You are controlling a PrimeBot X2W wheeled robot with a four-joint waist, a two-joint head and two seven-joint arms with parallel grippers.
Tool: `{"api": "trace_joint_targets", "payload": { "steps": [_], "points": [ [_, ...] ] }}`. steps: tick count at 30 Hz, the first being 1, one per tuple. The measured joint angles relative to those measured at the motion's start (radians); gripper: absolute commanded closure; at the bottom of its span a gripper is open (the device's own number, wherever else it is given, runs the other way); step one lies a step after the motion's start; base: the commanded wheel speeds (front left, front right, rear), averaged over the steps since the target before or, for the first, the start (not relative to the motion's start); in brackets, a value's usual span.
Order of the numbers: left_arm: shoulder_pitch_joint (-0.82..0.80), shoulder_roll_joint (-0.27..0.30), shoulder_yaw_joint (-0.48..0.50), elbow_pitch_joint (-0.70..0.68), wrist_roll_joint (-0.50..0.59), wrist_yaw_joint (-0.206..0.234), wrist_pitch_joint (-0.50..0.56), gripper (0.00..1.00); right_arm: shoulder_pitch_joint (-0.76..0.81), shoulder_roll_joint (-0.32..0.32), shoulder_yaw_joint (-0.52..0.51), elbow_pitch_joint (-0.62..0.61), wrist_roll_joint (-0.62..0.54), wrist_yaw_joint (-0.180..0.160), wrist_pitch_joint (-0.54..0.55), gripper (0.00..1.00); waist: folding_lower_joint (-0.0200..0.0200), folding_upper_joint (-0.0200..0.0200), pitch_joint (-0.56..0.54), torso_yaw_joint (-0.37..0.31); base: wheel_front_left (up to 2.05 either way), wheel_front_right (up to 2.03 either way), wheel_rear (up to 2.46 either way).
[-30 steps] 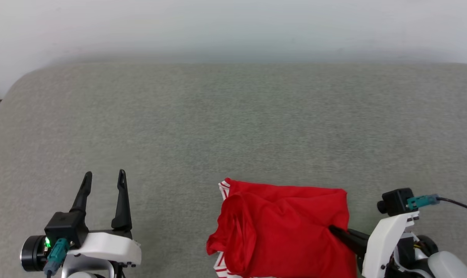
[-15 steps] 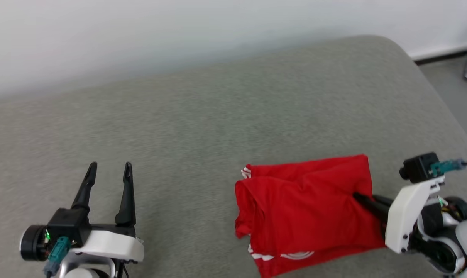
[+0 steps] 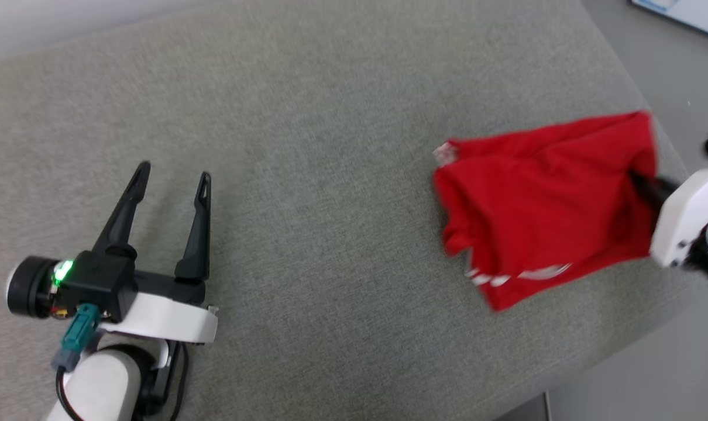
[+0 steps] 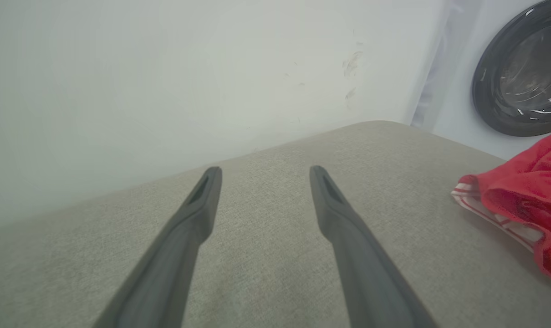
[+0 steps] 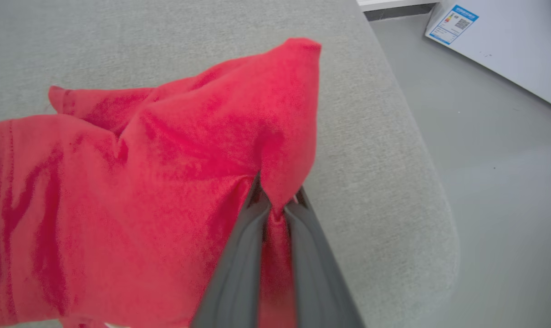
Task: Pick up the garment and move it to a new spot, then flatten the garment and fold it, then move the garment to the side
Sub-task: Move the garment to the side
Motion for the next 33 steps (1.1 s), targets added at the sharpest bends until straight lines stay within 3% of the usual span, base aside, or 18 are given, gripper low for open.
{"api": "trace_joint_targets", "payload": {
  "steps": [4,16,28,30,31,33],
  "points": [
    [-0.075,0.033,-0.015,-0.073,0.025,-0.023,0.048,0.00,-0.131,-0.016,-0.152,0.137,-0.115,0.000,-0.053,1.00,0.0000,0.0000,0.115,-0.008,0.00,0.00,0.00],
    [-0.198,0.065,-0.038,-0.208,0.061,-0.044,0.108,0.00,-0.323,-0.037,-0.467,0.326,-0.384,0.000,-0.227,1.00,0.0001,0.0000,0.312,0.040,0.00,0.00,0.00],
    [-0.248,0.071,-0.062,-0.231,0.069,-0.058,0.118,0.00,-0.369,0.076,-0.687,0.463,-0.596,0.000,-0.341,1.00,0.0001,0.0000,0.385,0.087,0.00,0.00,0.00],
    [-0.248,0.070,-0.062,-0.229,0.069,-0.058,0.112,0.00,-0.365,0.082,-0.722,0.463,-0.626,0.000,-0.360,0.51,0.0001,-0.0001,0.378,0.093,0.00,0.00,0.00],
    [-0.248,0.069,-0.063,-0.225,0.069,-0.056,0.110,0.00,-0.360,0.087,-0.743,0.461,-0.637,0.000,-0.374,0.00,0.0001,-0.0001,0.373,0.096,0.00,0.00,0.00],
    [-0.248,0.068,-0.063,-0.217,0.067,-0.051,0.103,0.00,-0.345,0.099,-0.768,0.451,-0.677,0.000,-0.405,0.00,0.0000,0.0000,0.361,0.100,0.00,0.00,0.00]
  ]
}}
